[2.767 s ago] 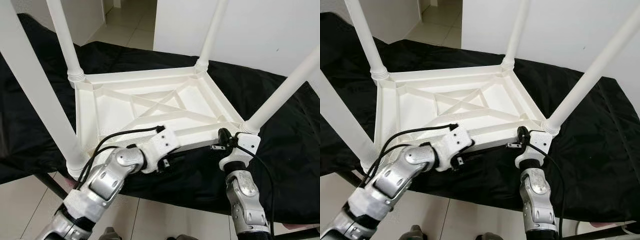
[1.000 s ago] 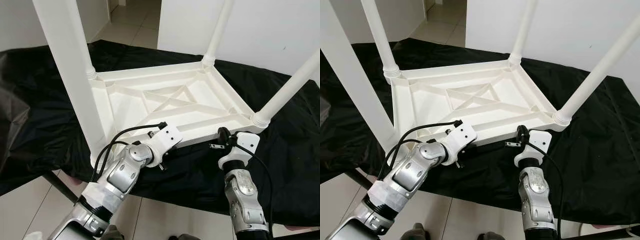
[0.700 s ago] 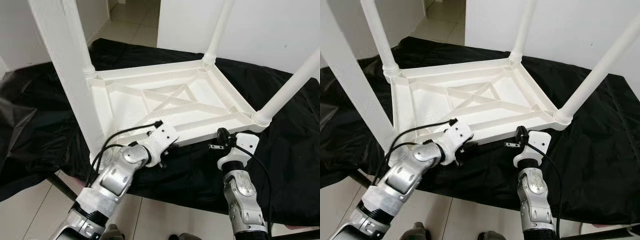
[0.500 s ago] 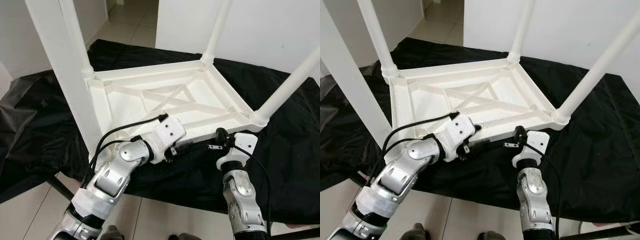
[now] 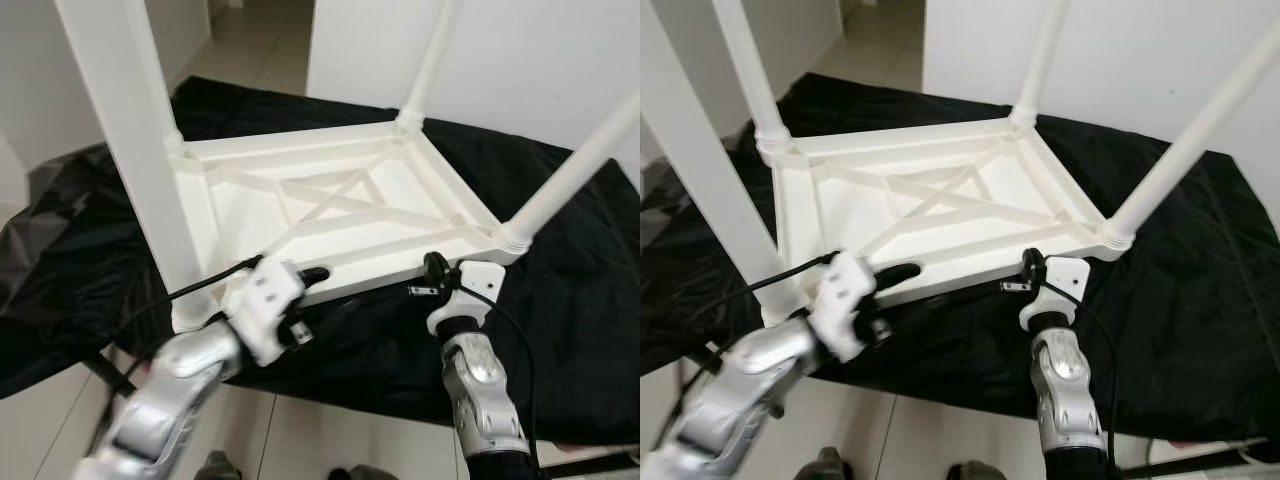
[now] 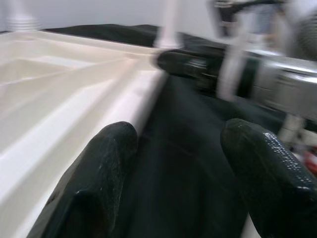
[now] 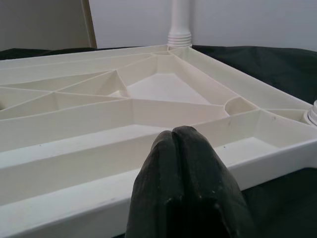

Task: Building children table

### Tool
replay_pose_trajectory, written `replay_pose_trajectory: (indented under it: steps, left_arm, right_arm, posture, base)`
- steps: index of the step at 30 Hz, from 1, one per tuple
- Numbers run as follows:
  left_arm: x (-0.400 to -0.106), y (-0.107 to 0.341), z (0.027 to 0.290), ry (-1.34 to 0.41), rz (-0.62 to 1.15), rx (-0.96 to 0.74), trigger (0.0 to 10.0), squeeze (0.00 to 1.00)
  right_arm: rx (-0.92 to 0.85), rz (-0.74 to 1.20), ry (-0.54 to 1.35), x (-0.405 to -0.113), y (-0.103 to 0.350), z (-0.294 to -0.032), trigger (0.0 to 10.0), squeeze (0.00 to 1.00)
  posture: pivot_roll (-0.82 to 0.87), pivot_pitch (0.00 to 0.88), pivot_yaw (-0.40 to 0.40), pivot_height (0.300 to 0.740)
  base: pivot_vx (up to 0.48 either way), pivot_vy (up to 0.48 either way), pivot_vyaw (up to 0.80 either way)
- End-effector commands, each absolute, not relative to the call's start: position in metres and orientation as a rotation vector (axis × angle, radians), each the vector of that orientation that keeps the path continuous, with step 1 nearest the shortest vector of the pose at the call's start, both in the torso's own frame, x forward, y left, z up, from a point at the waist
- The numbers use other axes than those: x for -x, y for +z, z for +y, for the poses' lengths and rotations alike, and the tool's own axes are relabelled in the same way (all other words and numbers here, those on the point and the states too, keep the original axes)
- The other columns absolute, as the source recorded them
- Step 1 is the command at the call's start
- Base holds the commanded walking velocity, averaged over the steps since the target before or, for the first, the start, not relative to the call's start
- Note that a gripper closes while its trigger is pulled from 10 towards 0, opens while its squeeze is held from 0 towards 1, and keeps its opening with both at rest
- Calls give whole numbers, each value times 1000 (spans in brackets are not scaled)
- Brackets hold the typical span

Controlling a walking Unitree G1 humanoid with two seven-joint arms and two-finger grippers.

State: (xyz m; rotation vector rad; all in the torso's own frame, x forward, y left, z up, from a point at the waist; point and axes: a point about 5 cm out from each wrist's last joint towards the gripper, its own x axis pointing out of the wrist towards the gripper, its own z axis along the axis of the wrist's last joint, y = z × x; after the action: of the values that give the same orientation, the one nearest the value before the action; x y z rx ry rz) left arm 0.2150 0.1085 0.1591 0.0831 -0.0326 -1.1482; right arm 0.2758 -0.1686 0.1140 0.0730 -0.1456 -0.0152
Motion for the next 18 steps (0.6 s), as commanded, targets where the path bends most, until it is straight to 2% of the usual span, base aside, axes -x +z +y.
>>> replay_pose_trajectory:
  steps: [1, 6, 10, 18]
  left_arm:
    - [-207, 167, 112, -1232, -64, -58, 10000, 0]
    - [-202, 167, 135, -1205, -49, -94, 10000, 0]
    - [-198, 166, 142, -1223, -16, -89, 10000, 0]
    - [-183, 163, 176, -1214, 128, -121, 10000, 0]
  right_arm:
    - [-65, -141, -7, -279, 113, -170, 10000, 0]
    - [-54, -141, 6, -286, 114, -173, 10000, 0]
    - [-51, -143, 9, -288, 114, -174, 10000, 0]
    - [-45, -144, 11, -292, 113, -176, 10000, 0]
  posture:
    - [158, 24, -111, 740]
    - [191, 25, -126, 740]
    - [203, 25, -130, 740]
    - [233, 36, -133, 740]
  base:
    - [0, 0, 0]
    - [0, 0, 0]
    - [0, 0, 0]
    - [0, 0, 0]
